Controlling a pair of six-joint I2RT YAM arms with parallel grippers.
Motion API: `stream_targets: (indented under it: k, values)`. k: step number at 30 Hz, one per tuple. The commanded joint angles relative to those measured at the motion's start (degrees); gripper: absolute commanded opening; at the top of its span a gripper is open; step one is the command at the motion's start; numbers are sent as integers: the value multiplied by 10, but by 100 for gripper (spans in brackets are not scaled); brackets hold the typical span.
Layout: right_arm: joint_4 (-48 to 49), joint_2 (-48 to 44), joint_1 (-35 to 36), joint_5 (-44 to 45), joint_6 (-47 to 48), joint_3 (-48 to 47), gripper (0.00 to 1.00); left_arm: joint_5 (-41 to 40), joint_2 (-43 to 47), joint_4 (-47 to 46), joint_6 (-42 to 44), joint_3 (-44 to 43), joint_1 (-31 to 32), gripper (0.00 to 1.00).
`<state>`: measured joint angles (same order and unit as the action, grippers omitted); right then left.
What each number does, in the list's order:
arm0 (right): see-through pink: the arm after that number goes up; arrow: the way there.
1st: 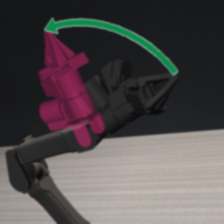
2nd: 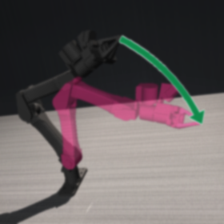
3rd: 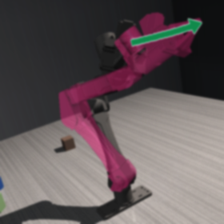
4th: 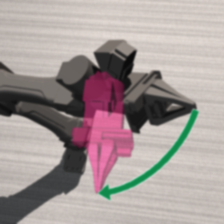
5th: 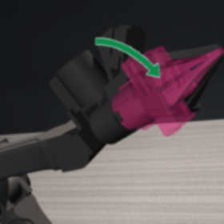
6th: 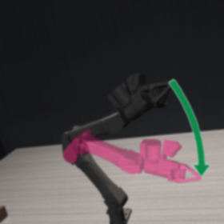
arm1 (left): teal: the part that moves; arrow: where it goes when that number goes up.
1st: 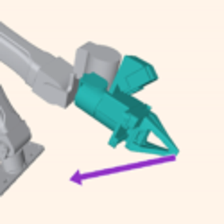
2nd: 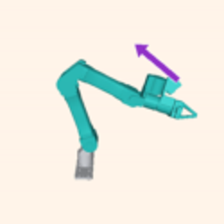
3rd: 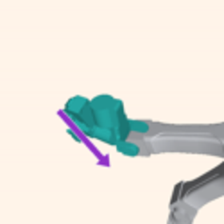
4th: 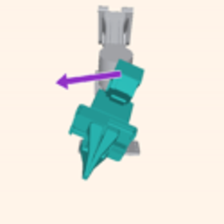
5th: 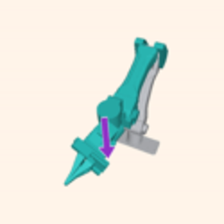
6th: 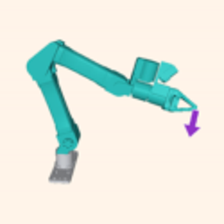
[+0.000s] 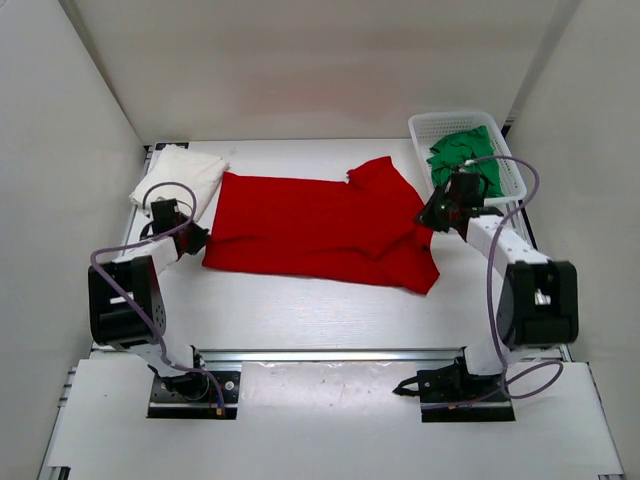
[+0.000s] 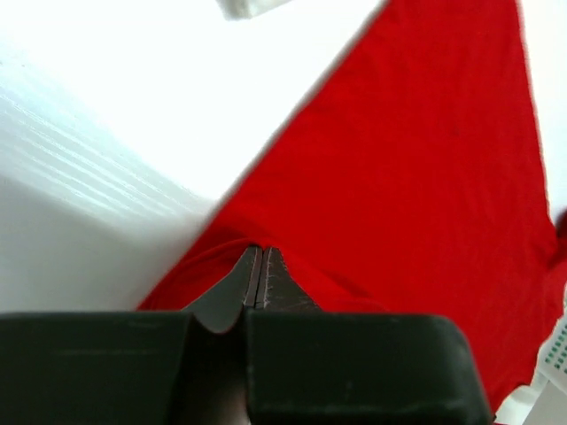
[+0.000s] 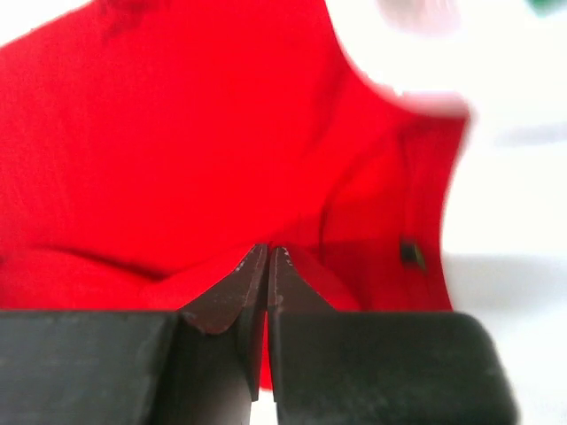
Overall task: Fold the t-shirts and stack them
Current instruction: Fold the flattened tshirt in 1/3 of the way
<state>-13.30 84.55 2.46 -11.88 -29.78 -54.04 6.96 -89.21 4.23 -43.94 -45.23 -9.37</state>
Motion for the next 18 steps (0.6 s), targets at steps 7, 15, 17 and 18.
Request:
stream_targets:
  k: [7, 15, 17, 18]
  values:
    - [15, 141, 11, 13, 24, -131, 2, 23, -11, -58, -22, -22, -23, 27]
    - [38, 47, 39, 44, 16, -72, 29, -13, 116, -28, 4, 25, 8, 50]
    - [73, -16, 52, 61, 3, 11, 32, 7, 139, -25, 3, 61, 9, 49]
    - [100, -57, 61, 63, -6, 67, 30, 14, 151, -24, 2, 92, 8, 48]
